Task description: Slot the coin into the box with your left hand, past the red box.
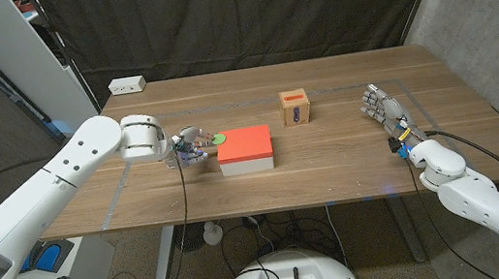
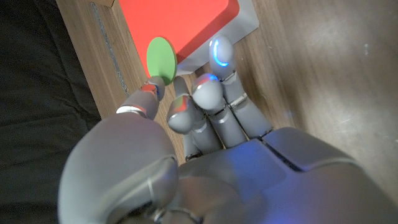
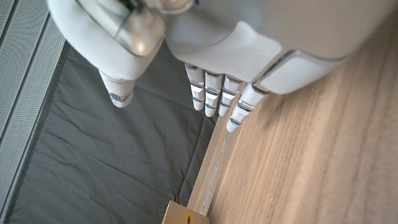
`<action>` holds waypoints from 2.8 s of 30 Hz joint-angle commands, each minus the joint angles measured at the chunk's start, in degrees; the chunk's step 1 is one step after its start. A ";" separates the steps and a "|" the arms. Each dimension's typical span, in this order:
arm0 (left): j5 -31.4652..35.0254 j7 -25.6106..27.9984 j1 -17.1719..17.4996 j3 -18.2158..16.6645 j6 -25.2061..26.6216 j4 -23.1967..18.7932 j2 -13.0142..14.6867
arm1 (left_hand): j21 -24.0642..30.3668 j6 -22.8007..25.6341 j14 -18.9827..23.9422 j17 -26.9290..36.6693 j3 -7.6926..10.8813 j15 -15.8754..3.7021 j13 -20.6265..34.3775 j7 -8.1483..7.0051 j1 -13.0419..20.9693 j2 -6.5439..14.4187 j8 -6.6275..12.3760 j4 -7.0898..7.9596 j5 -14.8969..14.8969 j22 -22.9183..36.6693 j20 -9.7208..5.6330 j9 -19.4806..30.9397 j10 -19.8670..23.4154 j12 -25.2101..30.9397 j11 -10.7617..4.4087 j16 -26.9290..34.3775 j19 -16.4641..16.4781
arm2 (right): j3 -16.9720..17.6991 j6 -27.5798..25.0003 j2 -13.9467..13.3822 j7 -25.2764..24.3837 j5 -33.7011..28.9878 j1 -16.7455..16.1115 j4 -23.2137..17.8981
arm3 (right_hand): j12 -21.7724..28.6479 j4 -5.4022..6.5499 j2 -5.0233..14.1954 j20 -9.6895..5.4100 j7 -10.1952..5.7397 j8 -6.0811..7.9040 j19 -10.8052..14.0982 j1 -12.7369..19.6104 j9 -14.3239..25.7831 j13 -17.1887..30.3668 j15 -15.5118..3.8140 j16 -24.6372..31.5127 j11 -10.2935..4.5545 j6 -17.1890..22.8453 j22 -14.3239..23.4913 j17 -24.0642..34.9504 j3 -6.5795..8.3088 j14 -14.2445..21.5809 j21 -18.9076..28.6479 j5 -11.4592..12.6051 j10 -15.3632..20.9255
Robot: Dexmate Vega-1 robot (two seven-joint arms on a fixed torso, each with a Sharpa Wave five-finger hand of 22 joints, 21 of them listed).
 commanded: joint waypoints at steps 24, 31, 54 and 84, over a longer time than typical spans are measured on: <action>3.84 -17.37 8.17 -6.64 -4.27 0.75 4.34 | 1.71 0.56 -0.23 0.34 0.91 -0.16 0.85 0.36 0.05 0.35 0.20 -0.12 0.51 -0.67 -1.49 -0.12 -0.52 -0.20 -0.01 0.43 -0.99 | -0.02 -3.35 -1.20 -4.29 -2.42 -2.03 -5.13 | 0.35 -0.17 0.58 0.36 -0.22 0.20 0.35 0.22 0.13 0.34 0.10 0.19 -0.12 0.55 0.14 -0.04 0.10 0.49 -0.09 0.27 0.67; 6.24 -22.71 9.80 -7.45 -6.53 1.43 3.57 | 2.00 0.48 -0.26 0.62 1.09 -0.17 1.29 0.31 -0.05 0.50 0.27 -0.05 0.53 -0.83 -1.49 0.06 -0.59 -0.07 0.05 0.54 -1.28 | -0.13 -3.72 -1.22 -4.83 -2.83 -2.29 -5.57 | 0.33 -0.18 0.59 0.41 -0.28 0.20 0.36 0.25 0.13 0.36 0.06 0.17 -0.11 0.62 0.14 -0.06 0.12 0.46 -0.09 0.27 0.69; 7.04 -17.84 6.81 -5.93 -2.42 1.52 1.26 | 3.03 1.03 -0.32 0.61 1.50 -0.19 1.41 0.12 -0.56 0.47 0.44 -0.21 0.50 -1.67 -1.49 -0.02 -0.51 -0.51 0.04 0.24 -1.82 | 0.30 -3.47 -1.00 -4.43 -2.28 -2.30 -4.93 | 0.29 -0.24 0.59 0.52 -0.33 0.13 0.38 0.36 0.14 0.40 0.11 0.20 -0.17 0.61 0.15 -0.13 0.18 0.53 -0.12 0.29 0.81; 4.58 -9.56 7.14 -5.72 -4.53 -0.06 -1.73 | 5.69 11.75 -0.17 0.04 7.54 -0.24 1.09 0.11 7.24 7.07 5.44 -1.22 1.90 -1.77 -1.54 3.72 -1.28 -1.16 1.82 -0.01 -3.95 | 1.36 -0.19 0.21 -3.11 -0.61 -3.34 -1.78 | 0.40 -0.25 0.43 0.91 -0.61 0.16 0.32 0.34 0.16 0.48 0.48 0.26 -0.40 0.89 0.16 -0.22 0.14 0.66 -0.17 0.28 1.40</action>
